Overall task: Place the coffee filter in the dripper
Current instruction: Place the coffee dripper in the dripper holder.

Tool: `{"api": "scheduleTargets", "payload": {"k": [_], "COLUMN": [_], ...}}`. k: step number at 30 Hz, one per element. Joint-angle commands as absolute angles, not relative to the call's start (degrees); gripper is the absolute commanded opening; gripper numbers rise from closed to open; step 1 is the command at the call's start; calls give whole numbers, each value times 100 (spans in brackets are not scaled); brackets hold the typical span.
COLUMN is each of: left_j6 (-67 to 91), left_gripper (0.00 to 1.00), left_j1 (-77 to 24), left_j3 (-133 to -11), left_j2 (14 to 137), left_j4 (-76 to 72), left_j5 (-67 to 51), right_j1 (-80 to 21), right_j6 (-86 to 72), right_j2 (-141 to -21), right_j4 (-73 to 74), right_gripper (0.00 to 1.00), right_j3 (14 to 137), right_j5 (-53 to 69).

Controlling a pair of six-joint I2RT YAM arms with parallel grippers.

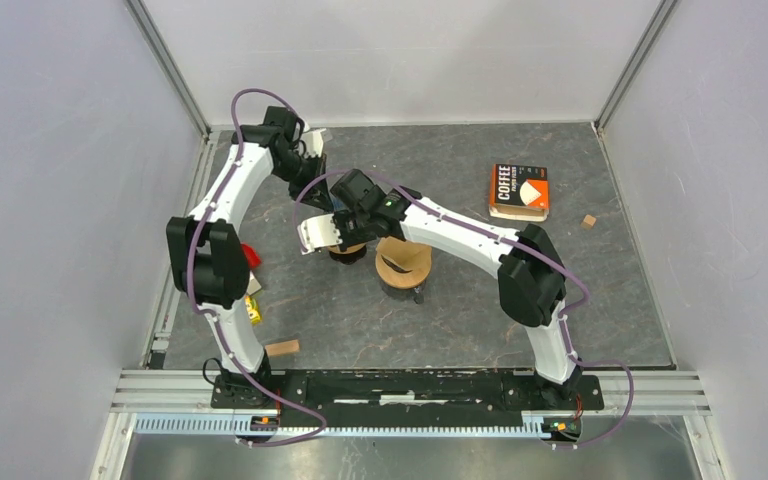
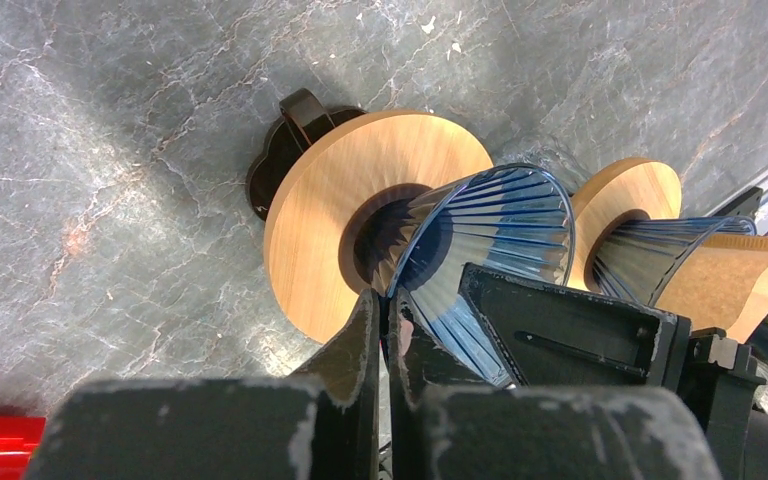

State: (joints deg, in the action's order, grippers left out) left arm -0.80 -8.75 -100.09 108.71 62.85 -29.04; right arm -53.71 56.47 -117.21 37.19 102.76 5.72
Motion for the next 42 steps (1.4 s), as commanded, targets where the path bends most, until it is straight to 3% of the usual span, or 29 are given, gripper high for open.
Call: {"api": "scheduleTargets", "payload": {"k": [1, 23, 42], "left_j6": [-185, -382, -416], "left_gripper": [2, 2, 2], "left_j1": [-861, -861, -864], "left_j3": [-9605, -8162, -7608], "left_j2": [10625, 10099, 10088], "left_j4": [5896, 4953, 4642], "left_j5": [-2692, -2356, -2333], "right_j1": [-5453, -5537, -5537], "right_j6": [5730, 5616, 5580], "right_j2": [-11766, -11916, -12057], "right_j4": [3711, 3489, 3393], "right_gripper": [8, 0, 0], "right_j3": [10382, 10000, 9793], "right_j5": [404, 419, 506]}}
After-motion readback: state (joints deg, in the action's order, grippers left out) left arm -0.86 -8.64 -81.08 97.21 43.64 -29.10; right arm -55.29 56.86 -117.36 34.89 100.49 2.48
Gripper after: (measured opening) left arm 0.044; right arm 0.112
